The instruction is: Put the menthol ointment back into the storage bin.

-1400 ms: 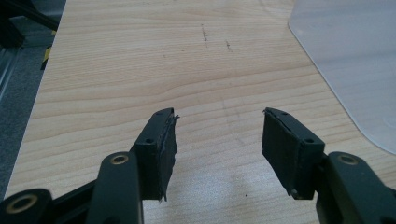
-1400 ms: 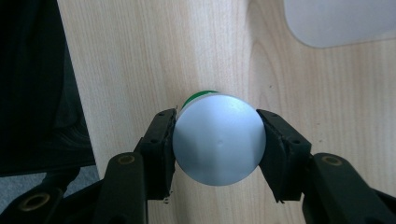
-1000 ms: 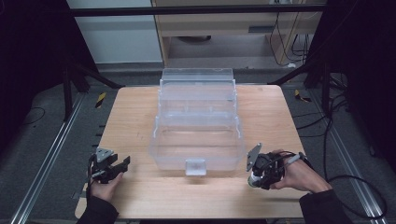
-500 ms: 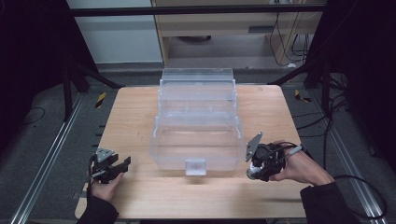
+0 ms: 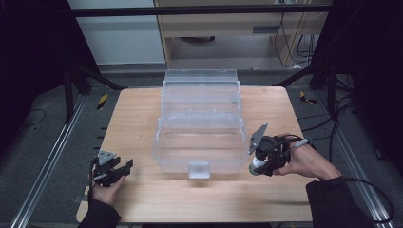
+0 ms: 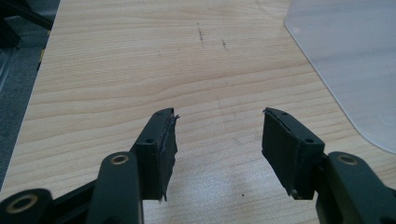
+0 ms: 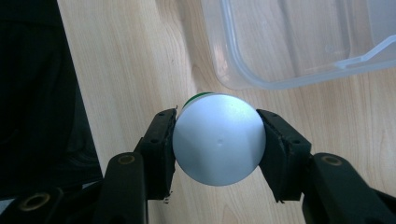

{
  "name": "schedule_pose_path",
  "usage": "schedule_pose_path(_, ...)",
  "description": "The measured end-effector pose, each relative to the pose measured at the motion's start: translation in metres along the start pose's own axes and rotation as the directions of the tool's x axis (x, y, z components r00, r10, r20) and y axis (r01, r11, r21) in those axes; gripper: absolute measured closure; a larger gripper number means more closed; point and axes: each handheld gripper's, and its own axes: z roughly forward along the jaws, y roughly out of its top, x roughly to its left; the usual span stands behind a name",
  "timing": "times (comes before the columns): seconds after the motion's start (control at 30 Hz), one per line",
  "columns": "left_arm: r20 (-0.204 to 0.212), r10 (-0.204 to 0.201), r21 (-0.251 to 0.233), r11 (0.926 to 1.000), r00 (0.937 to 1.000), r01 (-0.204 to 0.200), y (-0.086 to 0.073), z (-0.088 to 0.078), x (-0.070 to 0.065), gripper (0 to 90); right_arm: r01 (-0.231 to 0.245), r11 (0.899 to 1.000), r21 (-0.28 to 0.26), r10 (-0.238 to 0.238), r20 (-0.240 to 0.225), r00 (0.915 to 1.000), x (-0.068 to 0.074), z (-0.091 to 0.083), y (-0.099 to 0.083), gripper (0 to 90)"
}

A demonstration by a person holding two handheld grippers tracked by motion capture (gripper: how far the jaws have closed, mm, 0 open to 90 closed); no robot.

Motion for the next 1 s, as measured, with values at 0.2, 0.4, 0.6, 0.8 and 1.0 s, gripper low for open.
schedule_pose_path(0.2, 0.000, -0.001, -0.001, 1.0000, 1.0000, 0.001, 0.000, 0.000, 0.000, 44.3, -0.002, 1.000, -0.007, 0.002, 0.003, 1.0000, -0.007, -0.008, 0.008, 50.3)
schedule_pose_path(0.4, 0.001, 0.000, 0.000, 1.0000, 1.0000, 0.000, 0.000, 0.000, 0.000, 44.3, -0.016, 1.000, -0.013, 0.016, -0.001, 0.9999, -0.016, -0.014, 0.015, 50.4)
schedule_pose_path(0.6, 0.001, 0.000, 0.000, 1.0000, 1.0000, 0.000, 0.000, 0.000, 0.000, 44.3, -0.017, 0.999, -0.030, 0.017, 0.007, 0.9998, -0.026, -0.015, 0.020, 50.3)
schedule_pose_path(0.8, 0.002, -0.001, 0.000, 1.0000, 1.0000, 0.001, 0.000, 0.000, 0.000, 44.3, -0.015, 0.999, -0.047, 0.016, 0.015, 0.9998, -0.032, -0.011, 0.027, 50.3)
schedule_pose_path(1.0, 0.003, -0.001, -0.001, 1.0000, 1.0000, 0.001, 0.000, 0.000, 0.000, 44.3, -0.006, 0.999, -0.051, 0.006, 0.012, 0.9999, -0.038, -0.005, 0.035, 50.3)
